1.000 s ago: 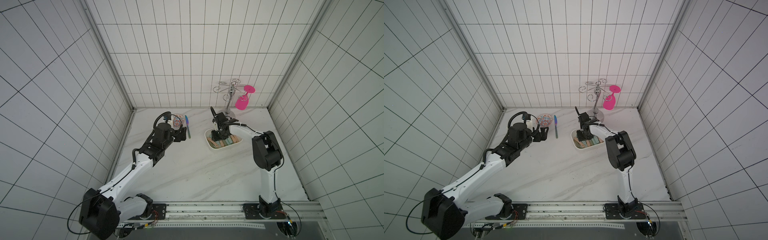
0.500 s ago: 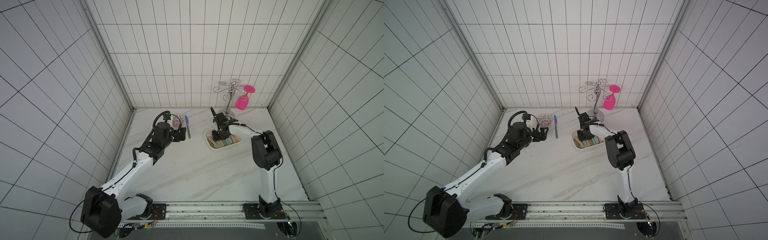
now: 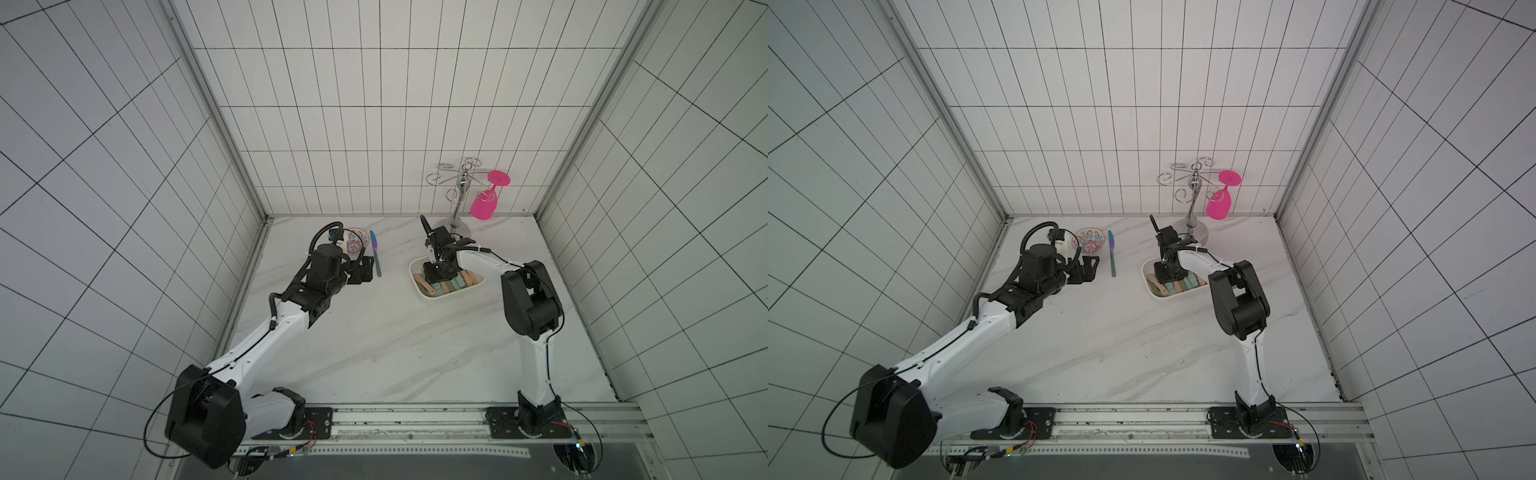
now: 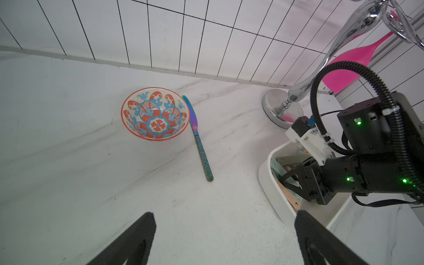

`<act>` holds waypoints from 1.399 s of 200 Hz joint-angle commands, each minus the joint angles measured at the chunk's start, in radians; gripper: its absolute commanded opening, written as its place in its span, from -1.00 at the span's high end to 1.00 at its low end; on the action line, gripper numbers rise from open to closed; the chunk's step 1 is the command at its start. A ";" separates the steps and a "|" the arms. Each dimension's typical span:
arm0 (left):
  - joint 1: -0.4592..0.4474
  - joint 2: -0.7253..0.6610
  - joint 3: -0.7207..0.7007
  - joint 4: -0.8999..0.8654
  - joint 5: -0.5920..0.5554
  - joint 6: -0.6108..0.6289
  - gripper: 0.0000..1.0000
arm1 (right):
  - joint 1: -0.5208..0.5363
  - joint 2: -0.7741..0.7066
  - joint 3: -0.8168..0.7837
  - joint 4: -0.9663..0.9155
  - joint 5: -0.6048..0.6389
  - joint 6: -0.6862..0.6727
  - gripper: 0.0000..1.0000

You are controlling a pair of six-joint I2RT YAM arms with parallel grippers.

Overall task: Take the fruit knife out of the storage box
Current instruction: Pick up the fruit knife from the storage box.

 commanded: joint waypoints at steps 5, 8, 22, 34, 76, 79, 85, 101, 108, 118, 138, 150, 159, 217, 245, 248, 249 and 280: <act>0.006 0.009 0.028 0.028 0.007 -0.021 -0.96 | 0.005 0.023 -0.029 -0.037 -0.013 -0.012 0.46; 0.006 0.010 0.028 0.027 0.005 -0.021 -0.96 | 0.004 0.021 -0.029 -0.036 -0.014 -0.012 0.49; 0.006 0.008 0.027 0.028 0.006 -0.021 -0.96 | 0.005 0.014 -0.026 -0.036 -0.017 -0.010 0.71; 0.006 0.006 0.025 0.028 0.005 -0.021 -0.96 | 0.005 0.005 -0.024 -0.036 -0.014 -0.010 0.83; 0.006 0.002 0.024 0.028 0.003 -0.015 -0.96 | 0.006 -0.024 0.007 -0.043 -0.005 -0.004 1.00; 0.005 0.001 0.025 0.027 0.003 -0.014 -0.96 | 0.006 -0.025 0.010 -0.045 -0.005 -0.004 1.00; 0.006 0.002 0.025 0.027 0.003 -0.014 -0.96 | 0.006 -0.029 0.017 -0.050 -0.004 -0.004 1.00; 0.006 0.003 0.029 0.027 0.006 -0.013 -0.96 | 0.006 -0.043 0.028 -0.057 -0.005 -0.001 1.00; 0.006 0.003 0.031 0.028 0.009 -0.011 -0.96 | 0.006 -0.054 0.028 -0.057 -0.004 0.001 1.00; 0.006 0.004 0.032 0.028 0.012 -0.009 -0.95 | 0.006 -0.069 0.028 -0.057 -0.003 0.002 1.00; 0.003 0.008 0.037 0.026 0.015 -0.009 -0.95 | 0.006 -0.098 0.032 -0.057 0.005 0.005 1.00; -0.002 0.010 0.044 0.026 0.015 -0.006 -0.95 | 0.006 -0.120 0.032 -0.057 0.013 0.007 1.00; -0.009 0.011 0.046 0.025 0.009 -0.002 -0.95 | 0.005 -0.134 0.035 -0.057 0.017 0.010 1.00; -0.048 0.061 0.107 -0.009 0.002 0.005 -0.95 | 0.003 -0.302 -0.022 -0.129 -0.060 0.059 1.00; -0.073 0.094 0.133 -0.022 -0.014 -0.001 -0.93 | 0.006 -0.434 -0.170 -0.173 -0.125 0.096 1.00; -0.076 0.097 0.135 -0.023 -0.015 -0.003 -0.93 | 0.006 -0.447 -0.188 -0.174 -0.130 0.100 1.00; -0.076 0.097 0.135 -0.023 -0.016 -0.003 -0.93 | 0.007 -0.453 -0.193 -0.175 -0.133 0.102 1.00; -0.112 0.137 0.158 -0.027 -0.033 -0.008 -0.93 | 0.023 -0.593 -0.372 -0.197 -0.122 0.134 1.00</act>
